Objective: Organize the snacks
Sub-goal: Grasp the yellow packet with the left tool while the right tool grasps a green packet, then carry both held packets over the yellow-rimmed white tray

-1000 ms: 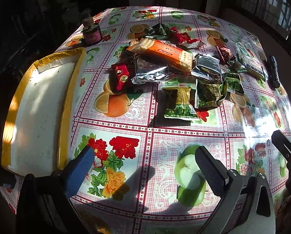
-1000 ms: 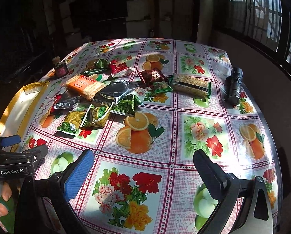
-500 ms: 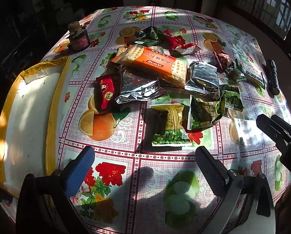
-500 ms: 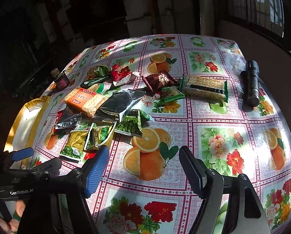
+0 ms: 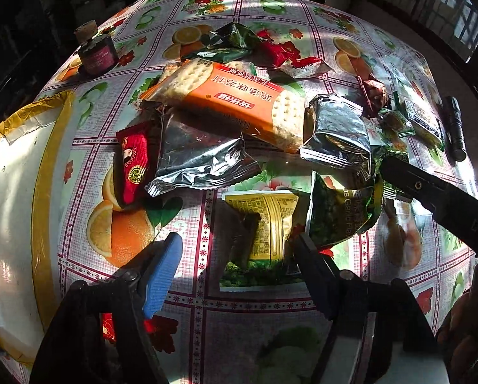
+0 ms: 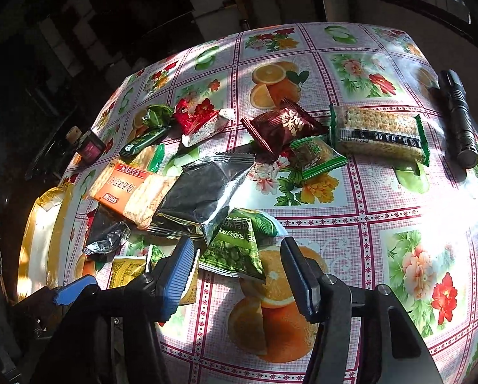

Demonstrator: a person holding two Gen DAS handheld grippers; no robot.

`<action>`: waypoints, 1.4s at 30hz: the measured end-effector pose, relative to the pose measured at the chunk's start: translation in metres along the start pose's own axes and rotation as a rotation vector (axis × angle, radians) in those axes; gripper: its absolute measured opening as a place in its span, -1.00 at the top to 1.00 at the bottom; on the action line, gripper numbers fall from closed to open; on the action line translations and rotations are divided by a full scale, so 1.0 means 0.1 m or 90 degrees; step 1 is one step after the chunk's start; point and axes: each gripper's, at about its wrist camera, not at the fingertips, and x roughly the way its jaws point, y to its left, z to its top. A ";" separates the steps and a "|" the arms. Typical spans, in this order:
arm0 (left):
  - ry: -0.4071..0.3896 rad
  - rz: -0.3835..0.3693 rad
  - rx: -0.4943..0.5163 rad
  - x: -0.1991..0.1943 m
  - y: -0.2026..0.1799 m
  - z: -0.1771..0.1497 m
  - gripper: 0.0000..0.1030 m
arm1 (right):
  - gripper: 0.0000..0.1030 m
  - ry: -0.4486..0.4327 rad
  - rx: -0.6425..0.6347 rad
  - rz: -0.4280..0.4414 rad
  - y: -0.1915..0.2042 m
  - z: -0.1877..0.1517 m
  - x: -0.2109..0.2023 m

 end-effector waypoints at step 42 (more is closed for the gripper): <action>-0.061 0.030 -0.019 -0.62 0.42 -0.42 0.44 | 0.33 -0.048 -0.059 0.066 0.31 -0.56 -0.67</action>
